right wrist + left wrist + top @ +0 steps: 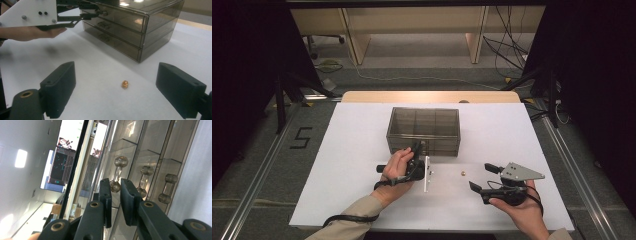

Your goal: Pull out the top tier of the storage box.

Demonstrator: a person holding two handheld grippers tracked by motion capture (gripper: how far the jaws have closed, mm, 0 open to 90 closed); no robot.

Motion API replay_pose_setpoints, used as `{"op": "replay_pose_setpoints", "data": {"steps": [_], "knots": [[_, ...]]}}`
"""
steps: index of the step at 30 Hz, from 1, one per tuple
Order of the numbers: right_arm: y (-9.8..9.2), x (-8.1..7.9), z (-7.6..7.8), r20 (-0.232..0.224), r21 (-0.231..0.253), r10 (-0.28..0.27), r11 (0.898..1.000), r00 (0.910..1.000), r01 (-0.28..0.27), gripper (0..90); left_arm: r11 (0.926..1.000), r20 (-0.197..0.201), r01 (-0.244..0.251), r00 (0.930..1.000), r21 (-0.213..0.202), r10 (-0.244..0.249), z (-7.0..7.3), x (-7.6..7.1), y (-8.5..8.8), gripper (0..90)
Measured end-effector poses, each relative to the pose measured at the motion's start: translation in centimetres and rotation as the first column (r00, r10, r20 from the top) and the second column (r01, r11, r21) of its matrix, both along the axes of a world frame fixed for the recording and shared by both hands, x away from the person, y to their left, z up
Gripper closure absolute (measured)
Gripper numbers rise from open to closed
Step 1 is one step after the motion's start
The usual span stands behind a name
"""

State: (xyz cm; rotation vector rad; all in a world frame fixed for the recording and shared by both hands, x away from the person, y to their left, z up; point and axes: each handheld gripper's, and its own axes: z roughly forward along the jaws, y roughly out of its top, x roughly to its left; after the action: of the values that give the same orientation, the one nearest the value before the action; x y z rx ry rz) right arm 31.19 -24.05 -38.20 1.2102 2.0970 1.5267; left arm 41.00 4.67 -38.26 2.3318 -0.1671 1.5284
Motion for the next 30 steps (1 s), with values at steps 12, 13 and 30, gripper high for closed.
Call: {"op": "replay_pose_setpoints", "data": {"steps": [12,13,30], "knots": [[0.0,0.0,0.0,0.0,0.005,0.0,1.0,1.0,0.0,17.1,0.9993,0.017,0.035,0.9992,-0.013,-0.035,0.6,-0.9,0.0,89.8],[0.0,0.0,0.0,-0.002,0.003,0.0,1.0,1.0,0.0,17.1,0.9993,0.017,0.034,0.9993,-0.019,-0.033,0.6,-0.9,0.0,89.8],[0.0,0.0,0.0,-0.002,0.002,0.0,1.0,1.0,0.0,17.1,1.0,0.023,-0.01,0.9997,-0.001,0.01,-0.4,0.1,0.1,72.8]]}}
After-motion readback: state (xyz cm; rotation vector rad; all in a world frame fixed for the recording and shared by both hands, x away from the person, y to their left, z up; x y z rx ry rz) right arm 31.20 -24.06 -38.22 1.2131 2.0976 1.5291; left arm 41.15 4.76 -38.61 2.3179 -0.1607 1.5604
